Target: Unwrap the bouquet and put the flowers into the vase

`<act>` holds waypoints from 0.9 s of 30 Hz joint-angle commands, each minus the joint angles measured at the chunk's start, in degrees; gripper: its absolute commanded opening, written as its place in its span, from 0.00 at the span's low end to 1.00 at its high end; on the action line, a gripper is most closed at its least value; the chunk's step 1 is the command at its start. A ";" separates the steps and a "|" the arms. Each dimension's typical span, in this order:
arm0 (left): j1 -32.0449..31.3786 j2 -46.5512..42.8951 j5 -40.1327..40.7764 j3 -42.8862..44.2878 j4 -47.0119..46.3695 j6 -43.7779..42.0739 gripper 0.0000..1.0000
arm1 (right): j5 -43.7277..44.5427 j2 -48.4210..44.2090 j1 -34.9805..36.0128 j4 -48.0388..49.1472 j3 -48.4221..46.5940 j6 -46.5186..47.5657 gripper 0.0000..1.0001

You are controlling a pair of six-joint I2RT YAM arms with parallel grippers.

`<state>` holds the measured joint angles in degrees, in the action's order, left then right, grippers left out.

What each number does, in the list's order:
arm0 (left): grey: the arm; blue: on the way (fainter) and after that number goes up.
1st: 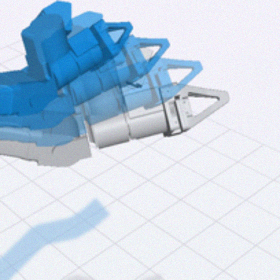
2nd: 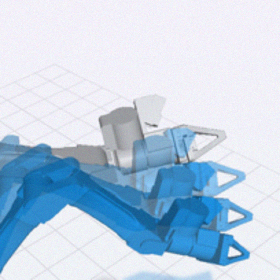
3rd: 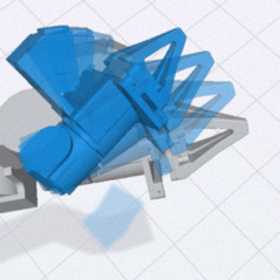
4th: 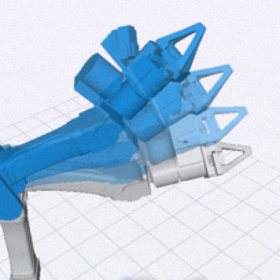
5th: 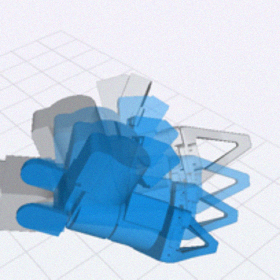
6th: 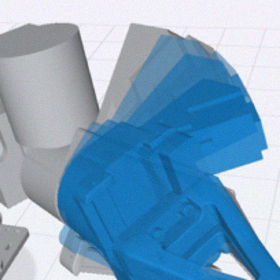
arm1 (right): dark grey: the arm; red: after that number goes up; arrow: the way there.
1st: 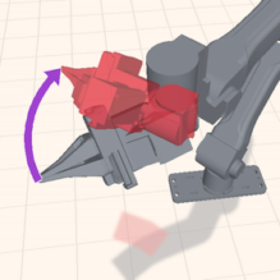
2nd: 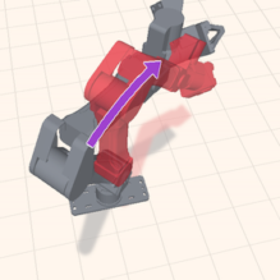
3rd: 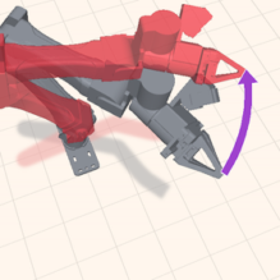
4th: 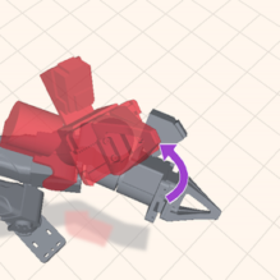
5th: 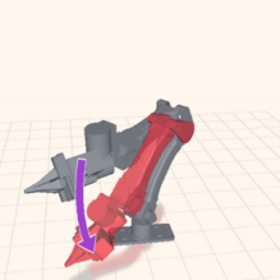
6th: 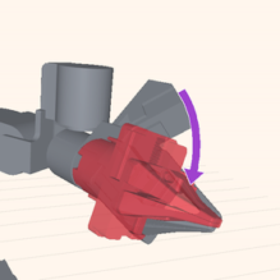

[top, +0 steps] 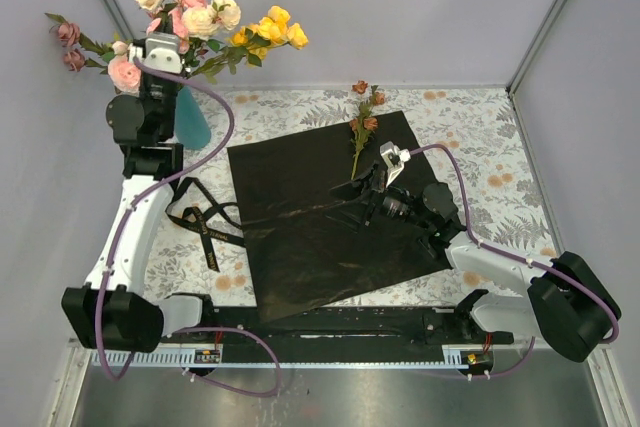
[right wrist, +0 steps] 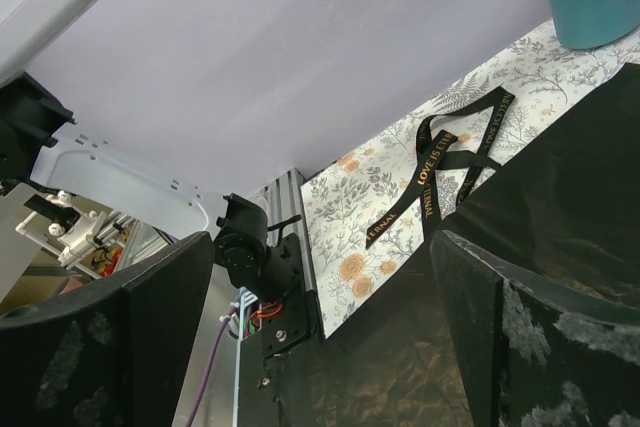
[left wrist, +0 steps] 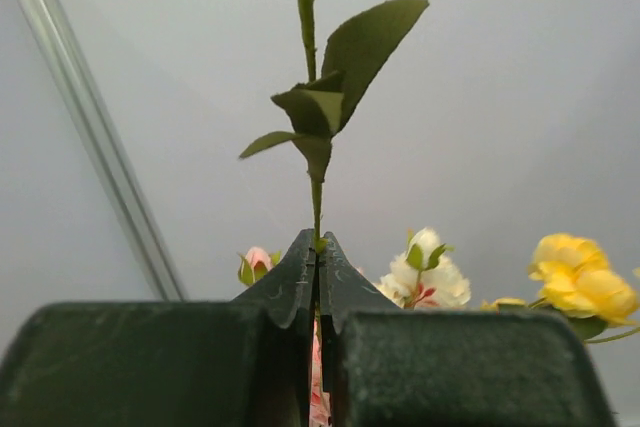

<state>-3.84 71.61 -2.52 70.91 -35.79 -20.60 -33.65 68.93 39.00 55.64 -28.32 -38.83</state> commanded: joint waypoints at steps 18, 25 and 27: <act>0.23 -9.83 -16.29 -12.20 -4.97 -12.43 0.00 | 0.16 -4.59 0.28 0.09 0.81 2.44 1.00; 0.58 -7.90 -13.92 -14.05 -13.41 -16.05 0.00 | -0.01 -4.41 0.28 0.17 0.81 2.18 0.99; 1.02 -7.28 -12.60 -14.84 -17.10 -16.05 0.00 | 0.07 -4.41 0.37 0.17 0.81 2.27 0.99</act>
<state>-3.66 63.42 -17.98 57.34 -41.82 -34.04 -33.63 65.56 39.00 54.22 -27.38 -37.71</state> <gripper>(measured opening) 0.022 0.993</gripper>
